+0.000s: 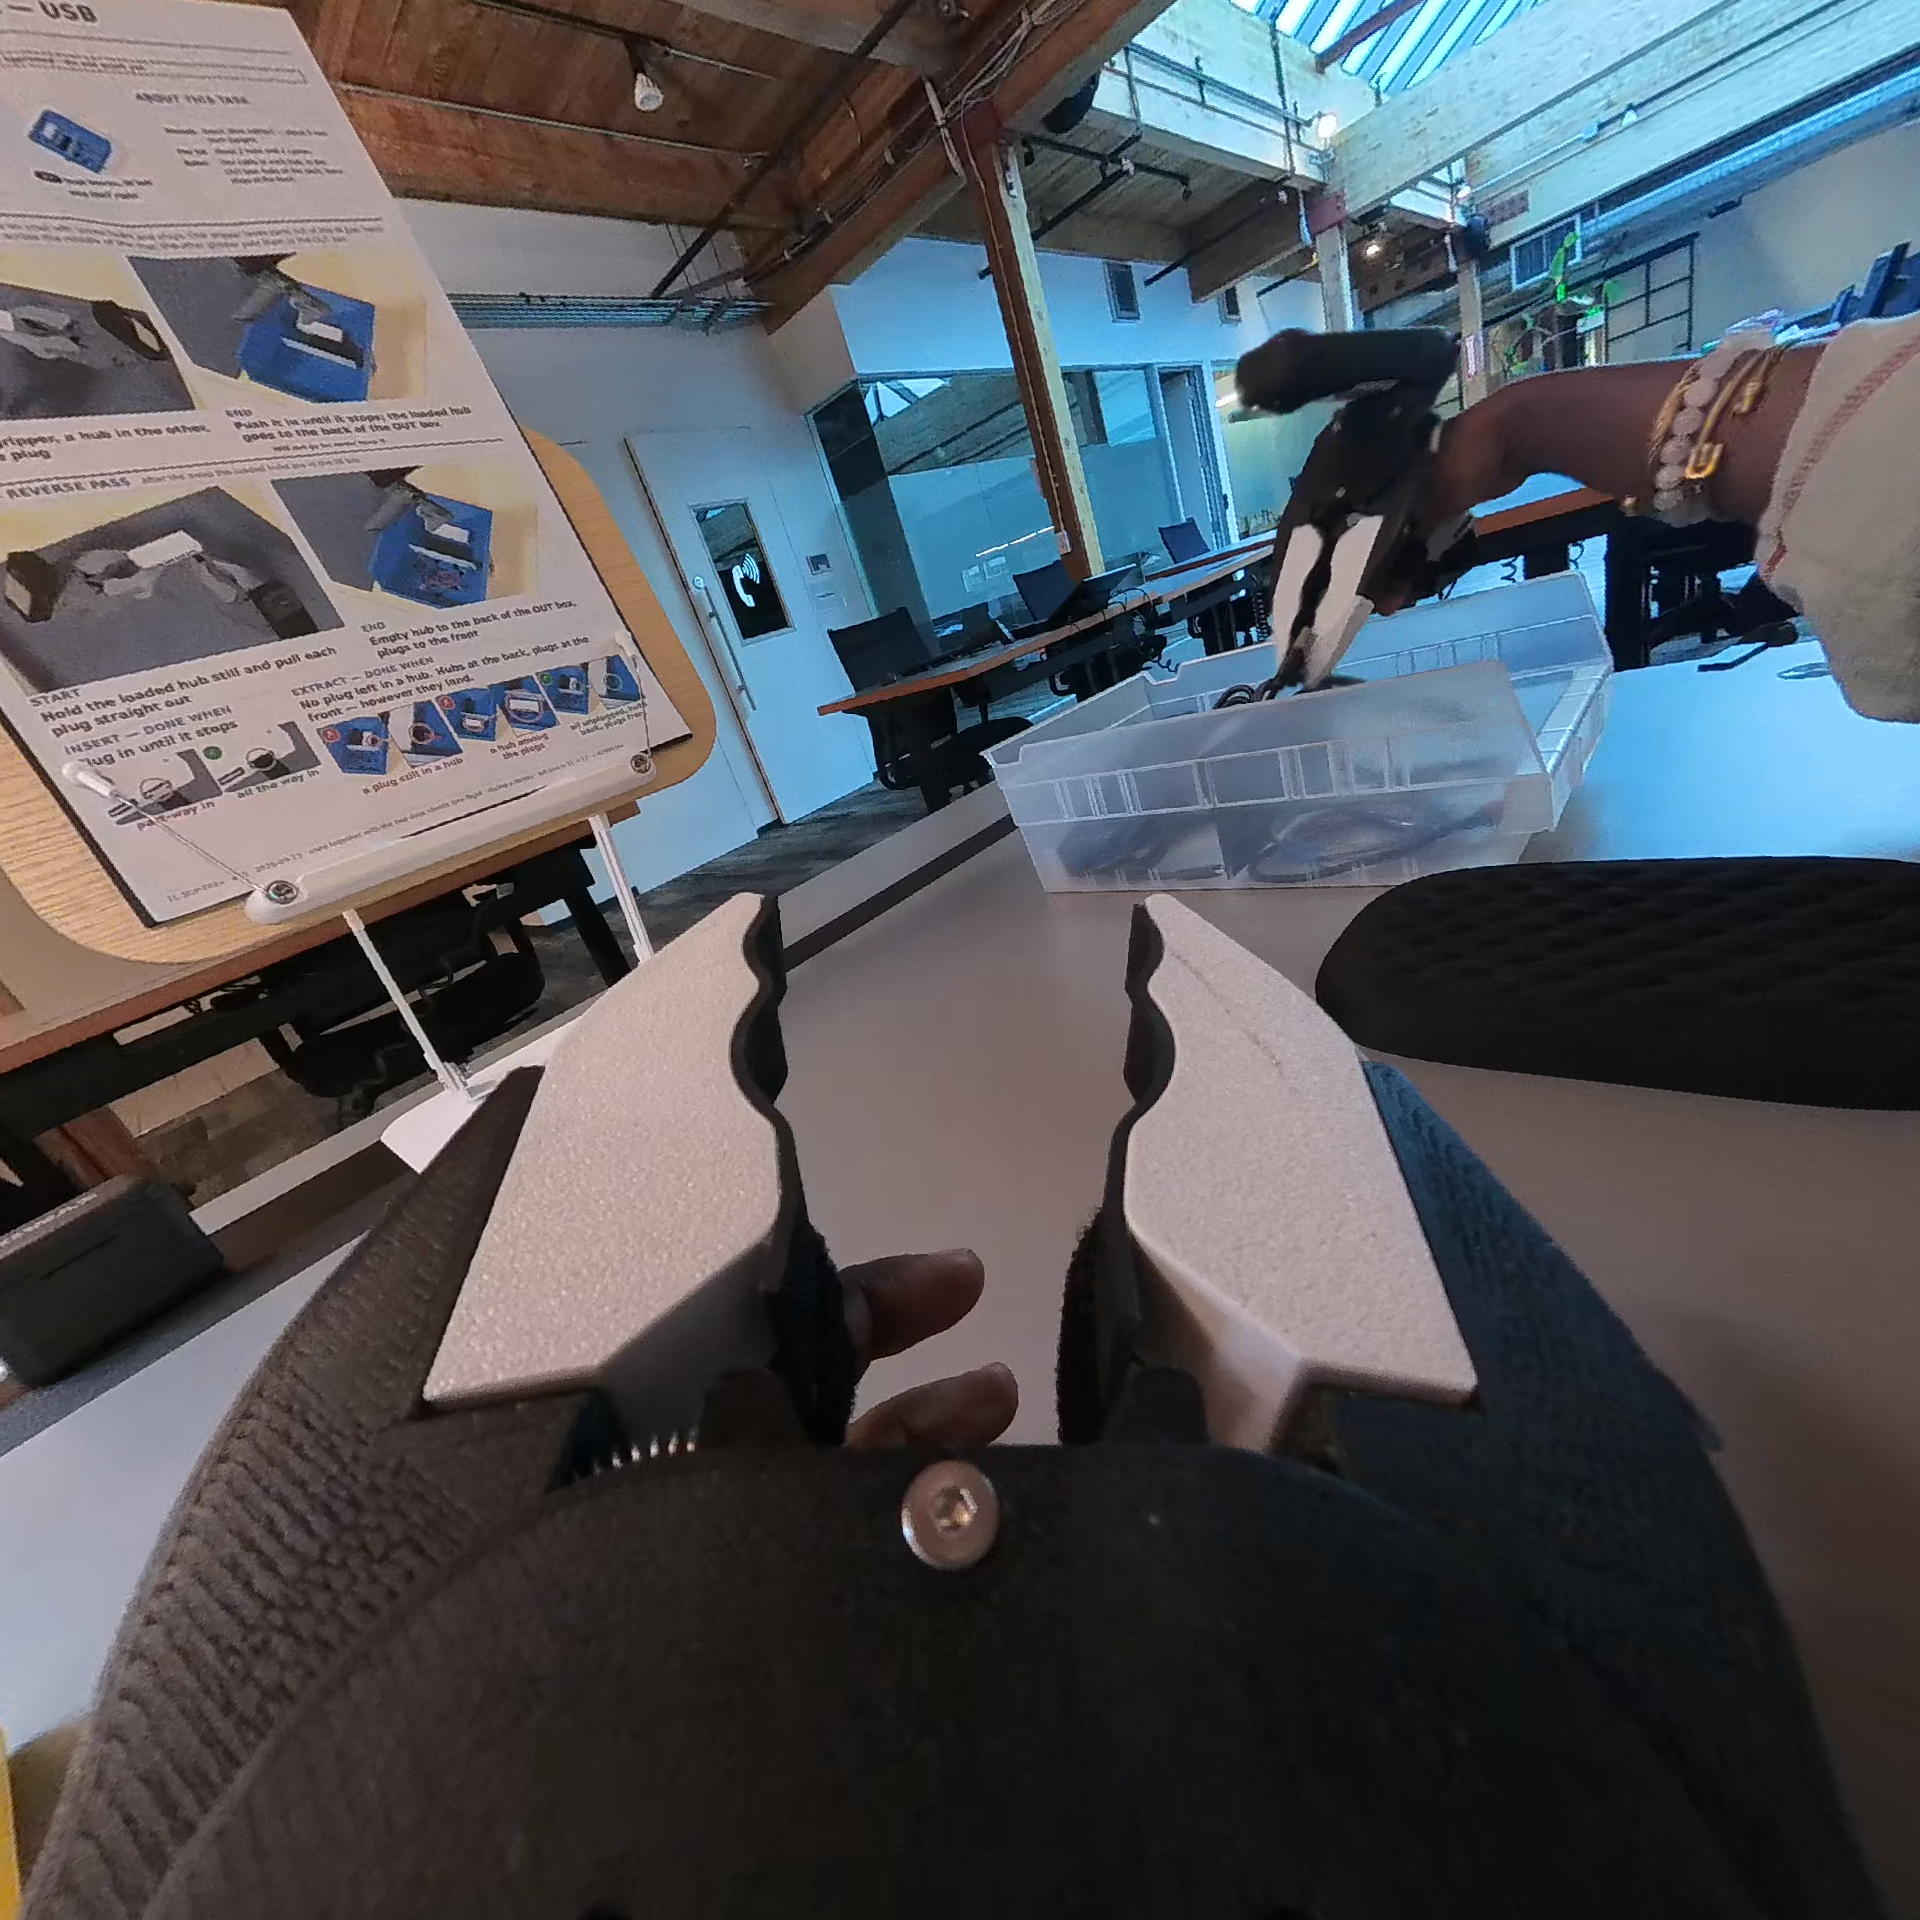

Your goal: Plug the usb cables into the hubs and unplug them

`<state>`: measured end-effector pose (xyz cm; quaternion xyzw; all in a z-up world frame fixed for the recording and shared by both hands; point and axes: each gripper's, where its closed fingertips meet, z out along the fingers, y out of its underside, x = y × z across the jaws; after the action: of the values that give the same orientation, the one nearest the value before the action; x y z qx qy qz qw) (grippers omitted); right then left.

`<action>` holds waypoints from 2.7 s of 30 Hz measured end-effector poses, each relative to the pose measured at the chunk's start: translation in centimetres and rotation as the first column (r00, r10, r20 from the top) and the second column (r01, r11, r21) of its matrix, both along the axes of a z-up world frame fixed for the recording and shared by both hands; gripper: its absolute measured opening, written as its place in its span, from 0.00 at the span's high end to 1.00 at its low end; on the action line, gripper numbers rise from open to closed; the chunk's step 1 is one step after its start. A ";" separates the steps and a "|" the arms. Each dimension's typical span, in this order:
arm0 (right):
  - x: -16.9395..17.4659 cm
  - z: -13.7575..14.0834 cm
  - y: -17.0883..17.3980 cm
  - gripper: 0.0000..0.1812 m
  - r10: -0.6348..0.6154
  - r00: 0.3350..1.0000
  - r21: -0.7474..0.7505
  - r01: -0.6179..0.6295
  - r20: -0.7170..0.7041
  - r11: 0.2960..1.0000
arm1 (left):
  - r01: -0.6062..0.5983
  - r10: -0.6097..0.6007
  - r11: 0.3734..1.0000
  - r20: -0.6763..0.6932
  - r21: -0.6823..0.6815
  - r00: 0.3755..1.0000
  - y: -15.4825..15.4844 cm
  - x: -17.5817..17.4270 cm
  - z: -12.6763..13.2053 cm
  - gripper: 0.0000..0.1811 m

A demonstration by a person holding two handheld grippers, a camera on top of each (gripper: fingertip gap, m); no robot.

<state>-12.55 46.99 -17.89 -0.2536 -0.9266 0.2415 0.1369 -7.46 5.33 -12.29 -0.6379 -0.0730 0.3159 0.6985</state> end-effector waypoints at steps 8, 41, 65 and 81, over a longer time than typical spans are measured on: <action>1.3 4.3 -0.9 0.97 0.039 0.967 -0.077 -0.060 -0.250 0.995 | 0.000 0.000 1.000 -0.005 -0.006 1.000 0.1 0.1 0.0 0.65; 6.7 4.0 -4.0 0.74 -0.207 0.964 -0.346 0.139 -0.165 0.928 | -0.002 0.000 0.999 -0.025 -0.044 1.000 0.4 0.2 -0.4 0.65; -4.1 -1.1 2.1 1.00 -0.308 0.836 0.227 0.443 -0.454 0.867 | -0.001 -0.002 0.998 -0.044 -0.063 0.999 0.6 0.4 -0.5 0.65; 8.9 9.6 -9.9 0.42 -0.582 0.626 -0.444 0.384 -0.519 0.810 | -0.010 0.008 0.999 -0.068 -0.037 0.998 0.3 0.7 0.3 0.65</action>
<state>-3.67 37.07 -8.25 -0.4158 -0.6740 0.3991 0.4621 -6.75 5.67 -12.03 -0.6394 -0.0460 0.3419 0.6872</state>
